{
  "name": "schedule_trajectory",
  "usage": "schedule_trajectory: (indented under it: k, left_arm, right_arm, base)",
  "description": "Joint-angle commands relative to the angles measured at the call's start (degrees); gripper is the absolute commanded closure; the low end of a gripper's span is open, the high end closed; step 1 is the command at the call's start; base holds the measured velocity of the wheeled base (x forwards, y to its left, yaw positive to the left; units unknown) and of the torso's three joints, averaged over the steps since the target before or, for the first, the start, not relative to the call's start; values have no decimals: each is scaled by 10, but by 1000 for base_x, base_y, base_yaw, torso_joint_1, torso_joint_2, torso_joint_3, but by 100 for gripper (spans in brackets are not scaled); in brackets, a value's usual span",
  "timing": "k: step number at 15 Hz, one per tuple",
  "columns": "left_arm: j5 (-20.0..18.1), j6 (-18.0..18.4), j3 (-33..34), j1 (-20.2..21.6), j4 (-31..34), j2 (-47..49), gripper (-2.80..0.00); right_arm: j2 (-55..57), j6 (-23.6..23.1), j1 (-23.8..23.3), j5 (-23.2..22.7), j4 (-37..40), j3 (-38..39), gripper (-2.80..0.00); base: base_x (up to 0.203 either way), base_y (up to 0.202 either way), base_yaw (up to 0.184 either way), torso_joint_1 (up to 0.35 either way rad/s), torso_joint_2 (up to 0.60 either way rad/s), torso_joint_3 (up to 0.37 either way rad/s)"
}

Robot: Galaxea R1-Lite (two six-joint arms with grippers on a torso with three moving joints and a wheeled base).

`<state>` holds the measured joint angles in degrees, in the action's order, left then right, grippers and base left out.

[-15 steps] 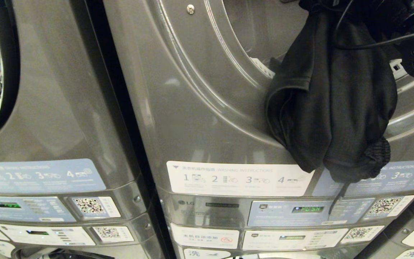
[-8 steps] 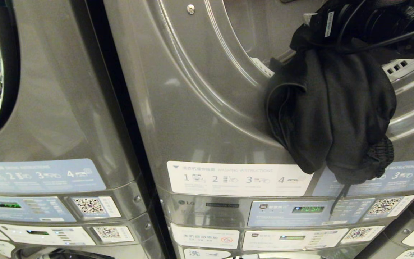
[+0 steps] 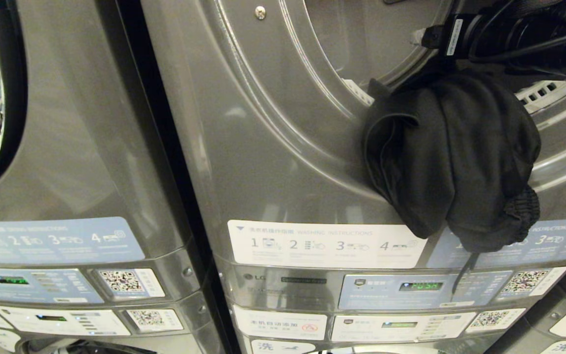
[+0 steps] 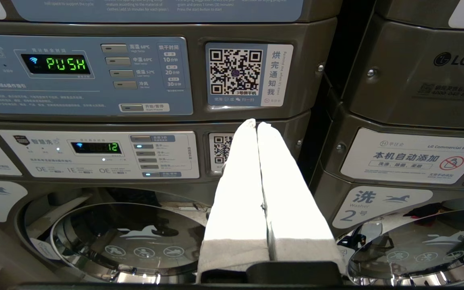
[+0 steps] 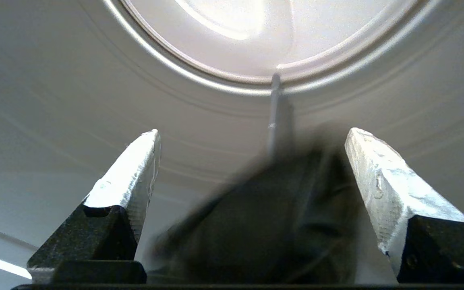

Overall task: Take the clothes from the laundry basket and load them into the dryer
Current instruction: Put the clothes in the dryer

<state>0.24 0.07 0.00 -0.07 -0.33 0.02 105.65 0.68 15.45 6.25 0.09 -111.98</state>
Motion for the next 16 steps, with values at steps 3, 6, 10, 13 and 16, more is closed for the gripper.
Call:
schedule_trajectory:
  k: [3,6,10,13,16]
  left_arm:
    - [0,0,0,0,0,-1,0]
    - [0,0,0,0,0,0,0]
    - [0,0,0,0,0,0,0]
    - [0,-1,0,0,0,0,0]
    - [0,0,0,0,0,-1,0]
  right_arm:
    - [5,92,11,1,2,0,-280]
    - [-2,134,15,0,-1,0,-280]
    - [-51,95,36,-3,-11,4,-280]
    - [-126,65,70,-8,-9,41,-280]
    - [-221,2,94,-6,-10,156,-280]
  base:
    - [0,0,0,0,0,0]
    - [0,0,0,0,0,0]
    - [0,0,0,0,0,0]
    - [0,0,0,0,0,0]
    - [0,0,0,0,0,0]
